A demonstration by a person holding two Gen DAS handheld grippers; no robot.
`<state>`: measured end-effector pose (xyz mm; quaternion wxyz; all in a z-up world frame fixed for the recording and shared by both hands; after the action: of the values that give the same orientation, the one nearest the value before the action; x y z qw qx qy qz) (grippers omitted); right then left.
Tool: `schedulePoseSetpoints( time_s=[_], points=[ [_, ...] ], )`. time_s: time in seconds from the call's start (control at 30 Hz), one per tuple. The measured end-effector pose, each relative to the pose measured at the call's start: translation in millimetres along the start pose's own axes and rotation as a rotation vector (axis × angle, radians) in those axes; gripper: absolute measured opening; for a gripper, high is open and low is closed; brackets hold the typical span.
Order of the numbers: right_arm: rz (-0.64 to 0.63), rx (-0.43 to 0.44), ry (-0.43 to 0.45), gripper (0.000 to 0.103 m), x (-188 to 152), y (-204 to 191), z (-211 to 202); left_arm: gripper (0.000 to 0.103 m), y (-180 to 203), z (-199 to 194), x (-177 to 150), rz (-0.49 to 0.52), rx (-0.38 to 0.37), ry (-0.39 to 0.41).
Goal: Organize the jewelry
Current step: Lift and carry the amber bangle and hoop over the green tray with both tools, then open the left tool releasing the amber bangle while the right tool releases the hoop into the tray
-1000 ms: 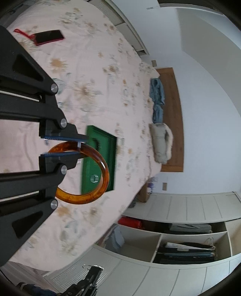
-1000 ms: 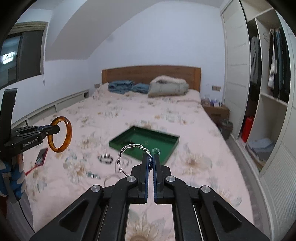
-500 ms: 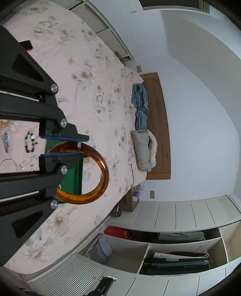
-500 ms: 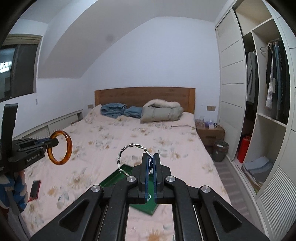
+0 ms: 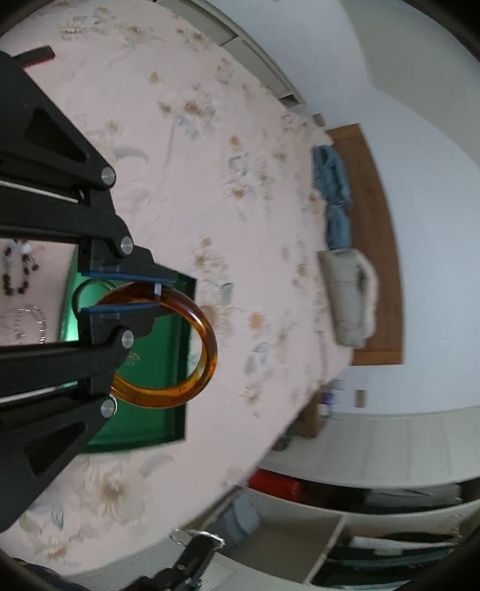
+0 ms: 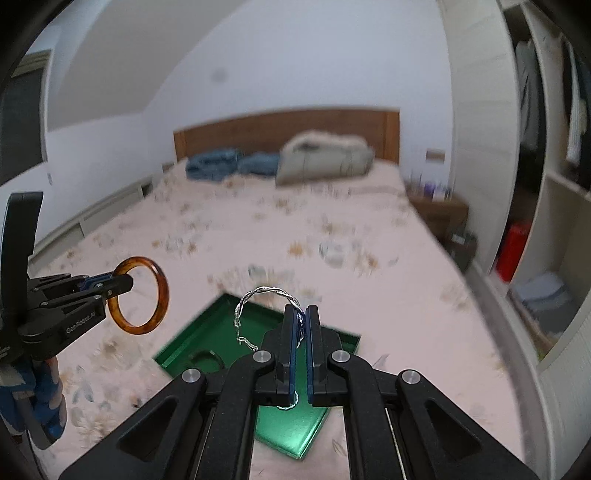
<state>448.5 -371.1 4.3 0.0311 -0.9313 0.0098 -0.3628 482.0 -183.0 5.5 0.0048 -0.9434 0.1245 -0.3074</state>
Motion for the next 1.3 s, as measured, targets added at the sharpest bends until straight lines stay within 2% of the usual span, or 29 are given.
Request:
schedulePoseSetpoints(
  time_s=[0.23, 0.37, 0.53, 0.8, 1.03, 1.07, 1.13, 1.17, 1.2, 1.3],
  points=[
    [-0.023, 0.002, -0.156, 0.004, -20.1, 4.2, 123.6, 0.009, 14.9, 120.7, 0.5, 0.001, 0.009, -0.140],
    [-0.036, -0.010, -0.223, 0.004, -33.4, 6.3, 165.1, 0.009, 19.4, 173.4, -4.2, 0.002, 0.022, -0.215],
    [-0.059, -0.038, -0.319, 0.004, -51.6, 13.8, 200.3, 0.009, 20.2, 210.1, -15.3, 0.015, 0.049, -0.287],
    [-0.096, -0.068, -0.366, 0.004, -71.0, 21.2, 217.5, 0.009, 18.7, 230.8, -25.5, 0.007, 0.052, -0.339],
    [-0.119, -0.088, -0.374, 0.005, -71.4, 20.5, 217.0, 0.010, 18.0, 230.9, -26.5, 0.017, 0.064, -0.342],
    [-0.119, -0.089, -0.378, 0.007, -71.1, 21.1, 216.6, 0.010, 17.5, 230.2, -26.7, 0.015, 0.058, -0.344],
    [-0.120, -0.077, -0.379, 0.018, -70.3, 19.4, 213.9, 0.011, 18.0, 229.0, -27.0, 0.000, 0.012, -0.352],
    [-0.120, -0.077, -0.377, 0.029, -68.9, 18.9, 211.9, 0.011, 17.8, 227.3, -28.0, -0.012, -0.016, -0.359],
    [-0.118, -0.078, -0.374, 0.034, -67.6, 18.8, 208.5, 0.011, 17.1, 225.1, -28.3, -0.018, -0.025, -0.360],
    [-0.100, -0.071, -0.356, 0.034, -62.6, 18.6, 192.6, 0.012, 12.4, 207.5, -27.9, -0.018, -0.035, -0.336]
  ],
)
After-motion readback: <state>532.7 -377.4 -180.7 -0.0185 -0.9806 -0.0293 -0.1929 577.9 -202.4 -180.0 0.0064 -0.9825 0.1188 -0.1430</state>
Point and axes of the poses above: each gripper's, at about its wrist camera, not at the fingertips, and z roughly the way its jaws point, y to its right, x to its top, the point moved 10 cm from there along z, roughly the way its jaws point, and after that the axes turned 15 degrees about -y, right-handed, at the moved point
